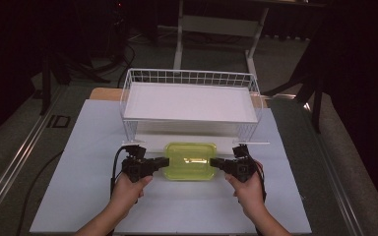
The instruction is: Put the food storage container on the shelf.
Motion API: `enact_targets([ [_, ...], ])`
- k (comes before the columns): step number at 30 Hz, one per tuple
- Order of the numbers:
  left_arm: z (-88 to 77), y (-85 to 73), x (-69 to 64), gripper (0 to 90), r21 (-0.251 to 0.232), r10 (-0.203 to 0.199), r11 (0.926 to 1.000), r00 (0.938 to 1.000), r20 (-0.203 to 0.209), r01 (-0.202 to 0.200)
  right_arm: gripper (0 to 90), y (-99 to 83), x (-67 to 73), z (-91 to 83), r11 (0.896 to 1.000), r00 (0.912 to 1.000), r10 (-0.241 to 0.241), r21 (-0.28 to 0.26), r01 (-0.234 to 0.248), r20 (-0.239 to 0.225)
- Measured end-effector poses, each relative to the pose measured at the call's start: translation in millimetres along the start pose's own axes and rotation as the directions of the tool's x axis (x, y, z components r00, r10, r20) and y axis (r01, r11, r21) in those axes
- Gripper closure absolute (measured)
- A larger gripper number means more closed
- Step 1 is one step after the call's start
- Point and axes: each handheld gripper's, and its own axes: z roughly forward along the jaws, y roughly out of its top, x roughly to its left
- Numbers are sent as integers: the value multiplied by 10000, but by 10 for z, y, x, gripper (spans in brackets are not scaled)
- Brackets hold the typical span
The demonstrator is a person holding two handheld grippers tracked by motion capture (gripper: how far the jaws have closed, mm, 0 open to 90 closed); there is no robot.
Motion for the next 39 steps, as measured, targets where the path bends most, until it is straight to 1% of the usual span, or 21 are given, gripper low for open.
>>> enact_targets([
  [2,31,20,30,810,-91,-14,10000,10000,-10,14,794,37,-19,29,10000,10000,0,-58,0,80],
  [4,83,55,78,810,-343,-1,9994,10000,-11,0,794,95,-59,86,9997,9997,-111,-230,115,204],
  [5,96,65,98,811,-472,-5,9989,10000,-1,5,794,108,-72,104,9996,9997,-73,-284,79,221],
  [10,159,100,167,811,-727,70,9973,10000,-67,-74,794,150,-114,175,9990,9996,4,-443,8,272],
  [11,179,110,186,811,-730,82,9973,9999,-110,-89,793,173,-137,220,9986,9994,-28,-530,47,353],
  [12,200,119,202,811,-757,64,9971,9999,-145,-75,793,173,-137,220,9986,9994,-28,-530,47,353],
  [15,249,148,255,811,-848,44,9964,9996,-289,-68,793,198,-170,292,9982,9990,75,-600,-49,435],
  [16,267,157,273,810,-882,105,9960,9993,-368,-137,793,213,-193,337,9979,9989,81,-653,-50,472],
  [19,314,170,313,811,-889,47,9960,9992,-397,-82,793,229,-206,369,9978,9985,15,-660,21,546],
  [20,334,175,326,810,-921,31,9957,9993,-379,-66,792,244,-216,392,9974,9976,-54,-706,103,689],
  [21,344,179,335,810,-922,80,9957,9990,-448,-121,792,244,-216,392,9974,9976,-54,-706,103,689],
  [22,363,188,348,810,-890,-23,9960,9990,-437,-16,792,249,-218,401,9972,9973,-75,-735,128,725],
  [23,363,188,348,810,-890,-23,9960,9990,-437,-16,792,249,-218,401,9972,9973,-75,-735,128,725],
  [27,446,194,410,809,-815,-195,9966,9970,-748,134,788,286,-238,489,9976,9941,-125,-666,197,1076],
  [30,476,180,449,808,-881,-258,9959,9961,-848,183,788,298,-233,541,9979,9919,-216,-580,291,1253],
  [31,476,180,449,806,-881,-258,9959,9961,-848,183,788,298,-233,541,9979,9919,-216,-580,291,1253],
  [32,484,183,480,807,-867,-366,9958,9964,-767,299,789,312,-225,557,9982,9920,-116,-564,188,1254],
  [34,493,187,499,806,-947,-345,9951,9970,-698,278,789,317,-223,557,9981,9923,-128,-586,202,1236],
  [35,495,195,497,804,-972,-354,9949,9967,-726,282,788,332,-211,558,9972,9904,-251,-658,343,1359],
  [36,497,204,499,803,-978,-319,9949,9966,-763,244,788,344,-225,566,9956,9898,-430,-765,538,1358],
  [39,518,238,510,799,-1075,-312,9939,9968,-739,231,783,352,-235,566,9954,9905,-272,-870,392,1349],
])
